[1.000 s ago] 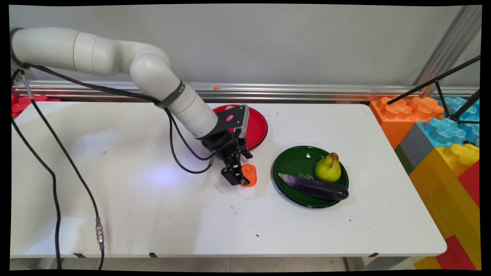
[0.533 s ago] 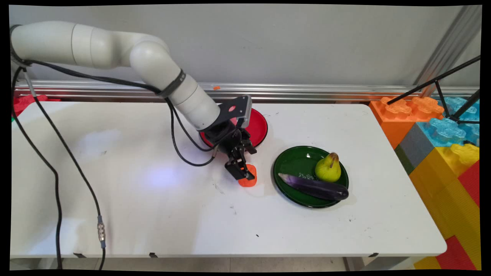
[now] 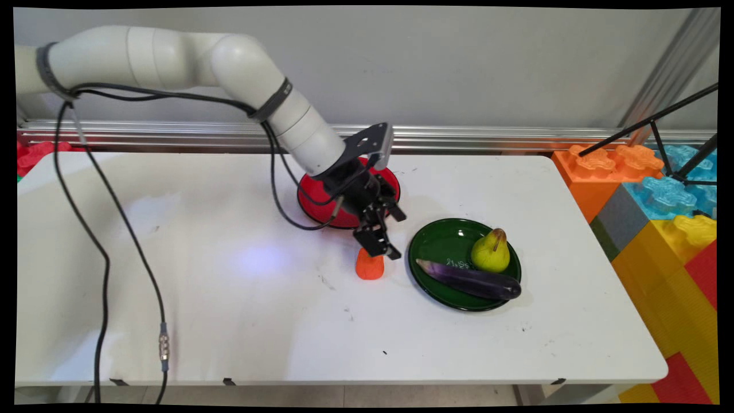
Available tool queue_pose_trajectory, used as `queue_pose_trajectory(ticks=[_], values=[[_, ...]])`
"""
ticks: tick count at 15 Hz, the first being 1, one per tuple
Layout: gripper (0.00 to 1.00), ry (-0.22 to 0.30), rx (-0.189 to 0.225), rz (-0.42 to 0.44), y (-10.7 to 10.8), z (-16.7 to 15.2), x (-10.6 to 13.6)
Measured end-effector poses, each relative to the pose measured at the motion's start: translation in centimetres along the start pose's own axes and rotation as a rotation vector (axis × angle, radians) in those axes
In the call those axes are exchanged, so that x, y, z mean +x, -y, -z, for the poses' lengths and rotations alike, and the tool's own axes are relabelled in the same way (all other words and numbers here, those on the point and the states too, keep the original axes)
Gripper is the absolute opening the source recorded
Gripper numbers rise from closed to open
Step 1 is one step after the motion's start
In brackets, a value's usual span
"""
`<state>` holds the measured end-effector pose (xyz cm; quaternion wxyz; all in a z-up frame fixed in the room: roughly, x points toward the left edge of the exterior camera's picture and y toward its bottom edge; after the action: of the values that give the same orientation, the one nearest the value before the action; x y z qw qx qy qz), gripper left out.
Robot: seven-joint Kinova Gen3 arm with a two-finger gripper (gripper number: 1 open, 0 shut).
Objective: Pick up the eggplant from the green plate
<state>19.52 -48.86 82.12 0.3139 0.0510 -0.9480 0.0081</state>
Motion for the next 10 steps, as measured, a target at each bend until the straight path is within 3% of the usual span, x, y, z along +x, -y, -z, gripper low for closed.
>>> queue_pose_trajectory(ticks=[4,10], values=[[1.00,-0.046,-0.043,-0.066,1.2,-1.2,2.0],[1.00,-0.070,-0.093,-0.106,1.9,-4.8,3.9]])
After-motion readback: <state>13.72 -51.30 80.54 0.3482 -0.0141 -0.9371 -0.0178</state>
